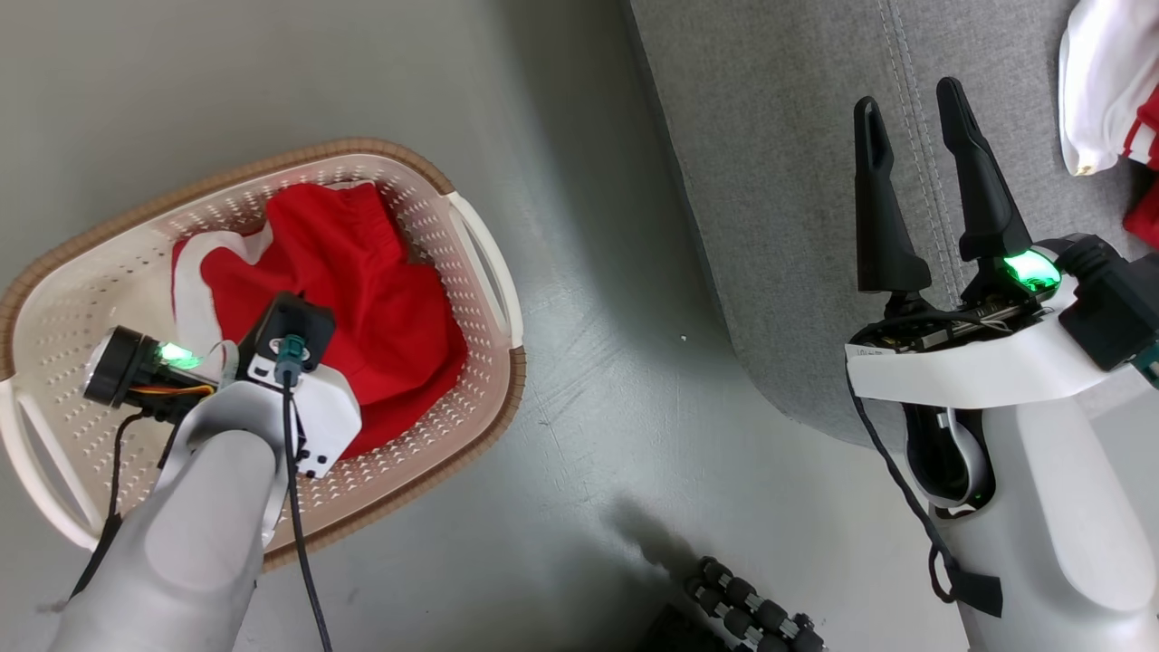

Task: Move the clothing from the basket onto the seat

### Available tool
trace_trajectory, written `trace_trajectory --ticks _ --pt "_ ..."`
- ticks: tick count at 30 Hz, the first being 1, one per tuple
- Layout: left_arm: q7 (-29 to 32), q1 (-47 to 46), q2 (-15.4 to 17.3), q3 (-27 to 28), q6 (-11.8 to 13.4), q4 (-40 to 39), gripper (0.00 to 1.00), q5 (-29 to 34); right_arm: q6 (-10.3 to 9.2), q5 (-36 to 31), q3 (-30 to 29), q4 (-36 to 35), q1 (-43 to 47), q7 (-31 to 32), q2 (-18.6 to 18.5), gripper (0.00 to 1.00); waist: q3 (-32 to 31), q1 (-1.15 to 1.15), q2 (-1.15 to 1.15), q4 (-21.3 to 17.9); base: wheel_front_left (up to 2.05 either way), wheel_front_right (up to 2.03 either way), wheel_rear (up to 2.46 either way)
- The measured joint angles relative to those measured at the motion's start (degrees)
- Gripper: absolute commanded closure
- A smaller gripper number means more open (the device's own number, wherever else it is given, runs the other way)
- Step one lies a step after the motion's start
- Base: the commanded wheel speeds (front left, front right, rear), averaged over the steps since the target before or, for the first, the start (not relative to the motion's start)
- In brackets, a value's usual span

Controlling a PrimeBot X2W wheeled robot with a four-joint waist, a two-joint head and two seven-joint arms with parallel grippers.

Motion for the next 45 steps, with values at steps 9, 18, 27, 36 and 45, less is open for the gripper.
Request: trace_trajectory --ticks 9,18,27,36,45 --pt "-1.56 0.03 -0.24 -0.3 0.0 -2.04 1.0 0.13 0.0 -0.36 -0.38 0.34 0.01 0.0 -0.01 0.0 -1.56 0.0 0.0 1.48 0.0 0.0 0.0" --pt "-3.83 0.16 -0.16 -0.05 0.19 -5.28 1.0 -0.01 0.0 -2.46 -0.45 0.55 0.0 0.0 -0.03 0.0 -3.22 0.0 0.0 2.82 0.0 0.0 0.0" --pt "-5.39 1.58 -0.68 0.82 0.58 -9.24 1.0 -1.74 0.0 -3.57 0.16 0.69 -0.01 0.0 -0.09 0.0 -5.39 0.0 0.0 4.58 0.0 0.0 0.0" --pt "-6.6 2.68 -2.19 1.77 0.67 -14.91 1.0 -3.58 0.0 -6.5 -0.58 1.36 -0.02 0.0 -0.19 0.0 -8.37 0.0 0.0 6.59 0.0 0.0 0.0" --pt "-7.47 3.6 -1.98 3.12 1.1 -19.14 1.0 -4.61 0.0 -9.37 -1.42 1.98 -0.08 0.0 -0.22 0.0 -11.51 0.0 0.0 8.42 0.0 0.0 0.0"
